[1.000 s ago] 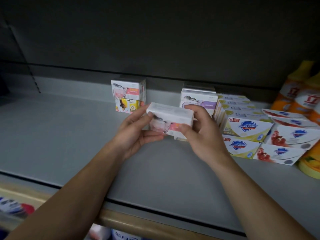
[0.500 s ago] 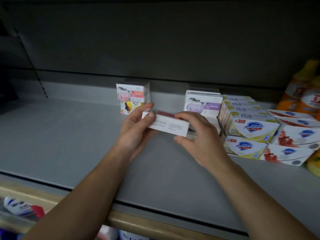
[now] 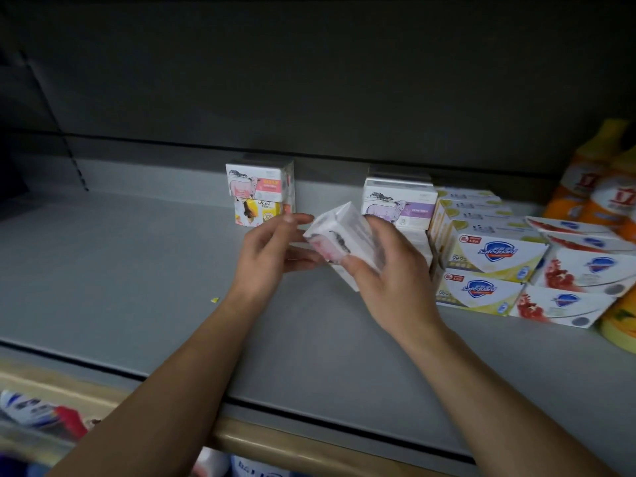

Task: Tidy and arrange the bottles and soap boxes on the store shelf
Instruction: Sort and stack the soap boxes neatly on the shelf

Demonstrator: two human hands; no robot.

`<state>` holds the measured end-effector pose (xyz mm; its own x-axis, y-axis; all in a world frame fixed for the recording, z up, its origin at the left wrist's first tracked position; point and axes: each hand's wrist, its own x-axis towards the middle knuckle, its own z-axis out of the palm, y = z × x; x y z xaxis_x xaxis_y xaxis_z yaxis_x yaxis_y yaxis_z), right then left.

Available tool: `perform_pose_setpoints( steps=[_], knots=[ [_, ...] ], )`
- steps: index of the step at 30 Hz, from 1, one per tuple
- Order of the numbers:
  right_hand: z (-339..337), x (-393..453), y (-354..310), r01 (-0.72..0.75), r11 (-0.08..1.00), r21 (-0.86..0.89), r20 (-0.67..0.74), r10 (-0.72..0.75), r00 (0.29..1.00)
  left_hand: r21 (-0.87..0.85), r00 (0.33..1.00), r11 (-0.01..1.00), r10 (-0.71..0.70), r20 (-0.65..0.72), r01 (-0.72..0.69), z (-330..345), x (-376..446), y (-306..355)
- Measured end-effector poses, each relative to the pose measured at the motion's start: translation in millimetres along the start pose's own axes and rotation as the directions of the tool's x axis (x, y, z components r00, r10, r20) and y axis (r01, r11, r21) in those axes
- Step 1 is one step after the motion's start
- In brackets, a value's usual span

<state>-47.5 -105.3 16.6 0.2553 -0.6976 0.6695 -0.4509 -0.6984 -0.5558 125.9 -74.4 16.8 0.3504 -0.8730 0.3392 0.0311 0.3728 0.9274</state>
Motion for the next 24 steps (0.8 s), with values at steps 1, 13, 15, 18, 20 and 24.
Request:
perform_pose_setpoints(
  steps=[1,13,15,18,20,24],
  knots=[
    [-3.1,1.2,0.5,-0.004,0.999,0.034,-0.019,0.004,1.0,0.107,0.999,0.994,-0.014,-0.034,0.018,-1.5,3.5,-3.9],
    [-56.0,77.4,-10.6,0.099,0.948,-0.302,0.083,-0.077,0.994,0.979,0.972,0.126,-0.149,0.181,-0.163,-14.7,17.2,-57.2],
    [-60.8,94.9,-5.3,0.093,0.904,-0.417,0.146,-0.034,0.989,0.978,0.974,0.138,-0.142,0.174,-0.154,-15.7,17.9,-59.6],
    [-60.5,112.6,5.3,0.106,0.818,-0.565,0.228,0.032,0.973,0.978,0.978,0.153,-0.132,0.161,-0.14,-16.5,19.4,-60.3],
    [-56.5,119.4,11.7,0.121,0.772,-0.624,0.279,0.075,0.957,0.978,0.978,0.165,-0.137,0.155,-0.132,-17.7,19.7,-59.7],
    [-45.6,125.4,19.6,0.143,0.692,-0.708,0.342,0.158,0.926,0.975,0.979,0.18,-0.134,0.152,-0.126,-18.9,21.9,-60.9]
  ],
)
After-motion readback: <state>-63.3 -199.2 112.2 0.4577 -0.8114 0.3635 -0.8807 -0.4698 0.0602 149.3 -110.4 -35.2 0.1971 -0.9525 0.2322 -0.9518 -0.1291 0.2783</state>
